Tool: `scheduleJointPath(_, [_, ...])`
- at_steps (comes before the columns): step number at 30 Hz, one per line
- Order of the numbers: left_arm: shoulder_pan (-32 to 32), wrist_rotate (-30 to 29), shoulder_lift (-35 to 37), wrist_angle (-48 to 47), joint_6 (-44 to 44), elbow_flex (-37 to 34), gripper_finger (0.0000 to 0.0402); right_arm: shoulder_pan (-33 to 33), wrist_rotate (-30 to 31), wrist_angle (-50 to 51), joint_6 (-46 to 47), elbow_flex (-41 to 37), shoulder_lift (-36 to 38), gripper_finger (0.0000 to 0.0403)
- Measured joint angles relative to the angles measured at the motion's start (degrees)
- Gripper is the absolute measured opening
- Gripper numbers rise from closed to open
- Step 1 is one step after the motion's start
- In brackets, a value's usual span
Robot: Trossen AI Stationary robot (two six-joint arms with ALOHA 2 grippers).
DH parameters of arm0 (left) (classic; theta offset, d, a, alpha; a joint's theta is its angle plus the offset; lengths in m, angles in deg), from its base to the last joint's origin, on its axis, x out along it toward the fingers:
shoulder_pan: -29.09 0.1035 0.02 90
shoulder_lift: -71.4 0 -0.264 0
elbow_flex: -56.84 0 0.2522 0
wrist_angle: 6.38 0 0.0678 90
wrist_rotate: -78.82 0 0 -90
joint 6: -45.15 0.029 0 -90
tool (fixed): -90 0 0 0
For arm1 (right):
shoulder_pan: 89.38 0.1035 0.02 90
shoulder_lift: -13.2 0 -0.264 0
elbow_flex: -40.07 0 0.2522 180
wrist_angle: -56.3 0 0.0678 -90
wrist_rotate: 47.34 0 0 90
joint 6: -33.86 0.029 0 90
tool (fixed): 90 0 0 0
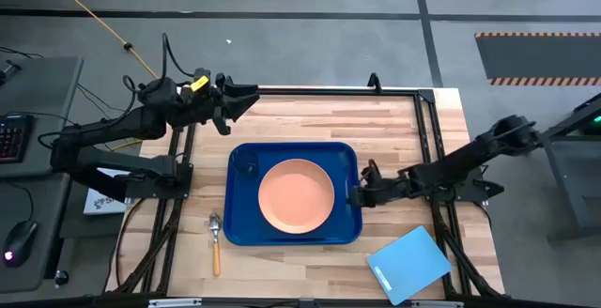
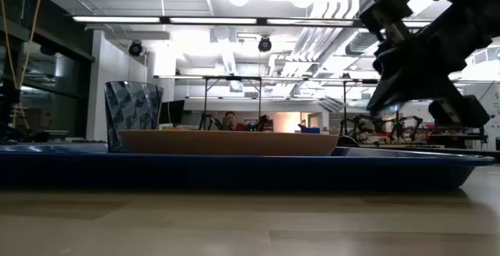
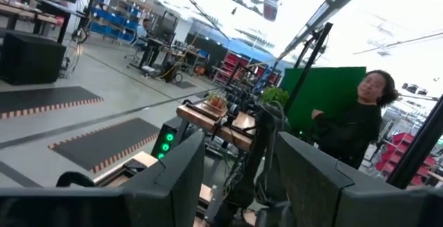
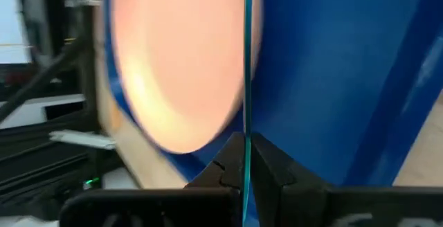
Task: Pick and place plate/cup/fork/spoon on tray
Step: Put the blue fork on the blue serving tray to the right of the orange plate
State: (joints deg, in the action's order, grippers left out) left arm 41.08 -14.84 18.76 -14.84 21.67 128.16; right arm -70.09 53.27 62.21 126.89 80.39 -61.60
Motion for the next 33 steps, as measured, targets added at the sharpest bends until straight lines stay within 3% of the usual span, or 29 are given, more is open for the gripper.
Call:
scheduleJointPath(7, [0.0, 0.0, 0.0, 0.14, 0.06, 0.0, 0.0172, -0.26, -0.32, -0.4, 3.99, 2.63, -8.28, 0.0])
scheduleJointPath(12, [0.0, -0.01, 0.0, 0.16, 0.09, -0.02, 0.0172, -0.26, -0.52, -5.95, 4.82, 2.71, -11.41, 0.0])
scheduleJointPath(33, [0.0, 0.0, 0.0, 0.13, 0.12, -0.04, 0.0172, -0.28, -2.9, -7.02, 11.31, 2.74, -14.9, 0.0014])
